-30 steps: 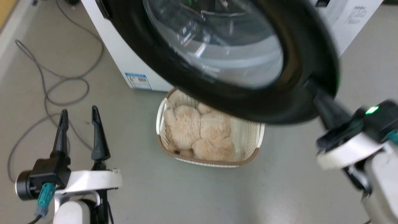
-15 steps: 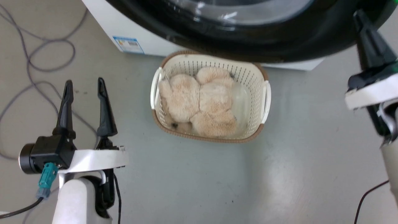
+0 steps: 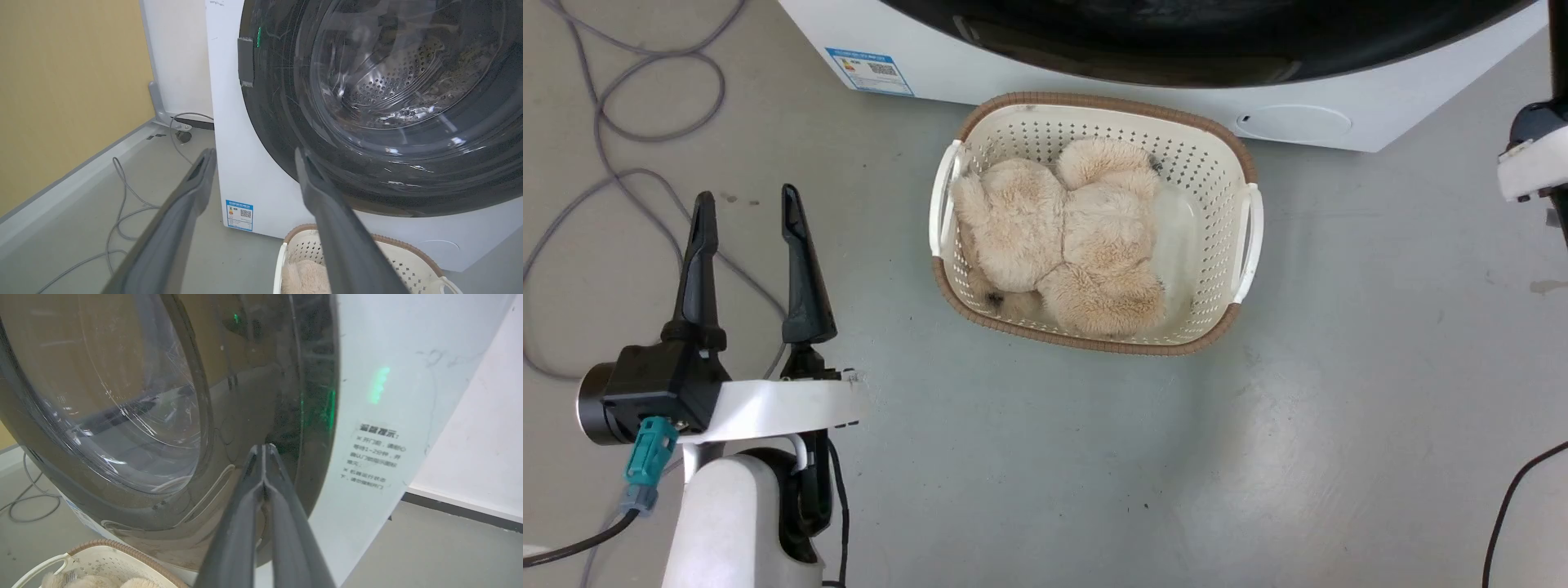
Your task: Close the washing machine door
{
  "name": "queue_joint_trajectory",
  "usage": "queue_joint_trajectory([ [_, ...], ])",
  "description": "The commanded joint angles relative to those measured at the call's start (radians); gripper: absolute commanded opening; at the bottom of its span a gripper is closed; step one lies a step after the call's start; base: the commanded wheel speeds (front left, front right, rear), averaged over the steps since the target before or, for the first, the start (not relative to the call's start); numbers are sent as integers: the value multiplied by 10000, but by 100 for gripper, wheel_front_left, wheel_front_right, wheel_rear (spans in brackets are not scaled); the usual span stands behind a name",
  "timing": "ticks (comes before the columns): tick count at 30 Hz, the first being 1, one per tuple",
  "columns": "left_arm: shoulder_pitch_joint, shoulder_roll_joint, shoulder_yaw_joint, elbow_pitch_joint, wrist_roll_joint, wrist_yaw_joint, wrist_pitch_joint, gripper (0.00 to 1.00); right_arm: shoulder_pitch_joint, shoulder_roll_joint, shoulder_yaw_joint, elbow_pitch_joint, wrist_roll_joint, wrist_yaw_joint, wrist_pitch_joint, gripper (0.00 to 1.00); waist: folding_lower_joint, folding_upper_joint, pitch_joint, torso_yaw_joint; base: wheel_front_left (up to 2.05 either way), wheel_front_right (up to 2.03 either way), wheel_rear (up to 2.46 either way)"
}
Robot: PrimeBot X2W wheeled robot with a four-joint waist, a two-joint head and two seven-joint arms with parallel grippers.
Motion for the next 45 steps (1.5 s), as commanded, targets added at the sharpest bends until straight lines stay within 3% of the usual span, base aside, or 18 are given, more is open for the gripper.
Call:
queue_joint_trajectory([
  [1,-132,9,2,-13,-67,57,-43,100,-223,19,-194,157,-144,-17,-32,0,-1,-1,13,21,0,0,0],
  [11,1,9,170,173,-60,119,-43,100,29,403,-398,-173,-623,-17,-32,0,-1,-1,-329,-164,0,0,0],
  [22,833,9,455,603,311,119,-44,100,1849,710,-873,-3380,-1117,-17,-32,0,-1,-1,-1949,-711,0,0,0],
  [30,1500,9,526,568,487,102,-44,100,3707,1358,-926,-4653,-1210,-17,-32,0,-1,-1,-3118,-1087,0,0,0],
  [31,1595,9,528,555,506,97,-44,100,3966,1449,-916,-4716,-1185,-17,-32,5,-1,-1,-3258,-1130,0,0,0],
  [32,1692,9,527,554,526,92,-44,100,4225,1541,-913,-4741,-1141,-17,-32,31,-1,-1,-3405,-1171,0,0,0],
  [33,1785,9,527,560,542,88,-44,100,4482,1631,-912,-4734,-1094,-17,-32,49,-1,-1,-3547,-1210,0,0,0],
  [34,1879,9,529,580,557,90,-44,100,4742,1698,-918,-4690,-1083,-17,-32,100,-1,-1,-3683,-1236,0,0,0],
  [45,2935,9,398,865,649,61,-44,100,7035,2516,-943,-3696,-440,-17,-32,100,-1,-1,-5039,-1548,0,0,0],
])
